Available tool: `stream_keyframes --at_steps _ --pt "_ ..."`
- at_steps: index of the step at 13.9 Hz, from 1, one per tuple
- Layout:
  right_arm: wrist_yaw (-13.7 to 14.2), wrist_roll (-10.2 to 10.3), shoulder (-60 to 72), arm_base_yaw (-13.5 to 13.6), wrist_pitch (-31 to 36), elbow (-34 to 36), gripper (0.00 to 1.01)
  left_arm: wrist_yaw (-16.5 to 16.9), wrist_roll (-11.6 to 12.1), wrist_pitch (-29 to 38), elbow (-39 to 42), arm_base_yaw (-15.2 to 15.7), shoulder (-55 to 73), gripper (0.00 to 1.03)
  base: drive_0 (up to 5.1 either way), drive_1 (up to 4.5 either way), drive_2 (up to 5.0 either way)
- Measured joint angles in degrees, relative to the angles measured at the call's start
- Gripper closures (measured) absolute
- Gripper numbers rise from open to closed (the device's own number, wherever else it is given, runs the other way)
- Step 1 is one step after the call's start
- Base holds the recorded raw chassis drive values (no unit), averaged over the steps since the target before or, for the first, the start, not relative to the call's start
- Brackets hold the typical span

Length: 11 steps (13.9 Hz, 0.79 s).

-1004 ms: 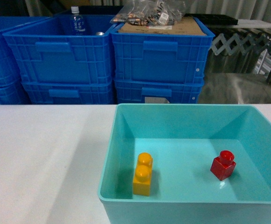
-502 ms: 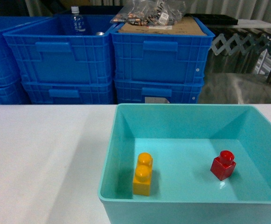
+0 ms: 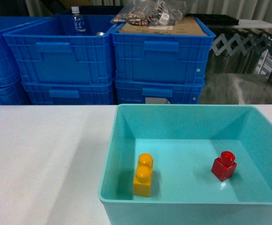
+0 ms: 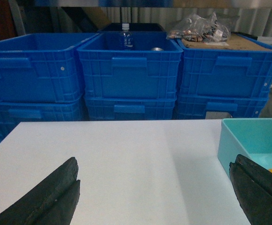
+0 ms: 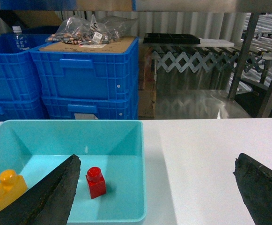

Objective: Pick red block from blue box to shelf

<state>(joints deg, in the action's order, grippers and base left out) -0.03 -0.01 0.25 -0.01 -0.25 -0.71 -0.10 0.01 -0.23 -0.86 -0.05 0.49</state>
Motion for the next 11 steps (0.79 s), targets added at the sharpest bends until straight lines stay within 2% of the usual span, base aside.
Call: stream_keyframes --at_steps 9,10,11 --pt "0.0 0.0 0.0 0.0 0.0 0.0 0.03 0.0 0.0 0.0 0.0 0.0 0.0 0.05 0.0 0.00 0.0" --pt "-1.0 -0.3 0.2 -0.3 -1.2 -0.2 0.03 0.0 0.0 0.0 0.0 0.0 0.0 0.05 0.0 0.00 0.0" --pt "-7.6 -2.2 5.3 -1.0 -6.2 -2.3 0.03 0.0 0.0 0.0 0.0 0.0 0.0 0.05 0.0 0.00 0.0"
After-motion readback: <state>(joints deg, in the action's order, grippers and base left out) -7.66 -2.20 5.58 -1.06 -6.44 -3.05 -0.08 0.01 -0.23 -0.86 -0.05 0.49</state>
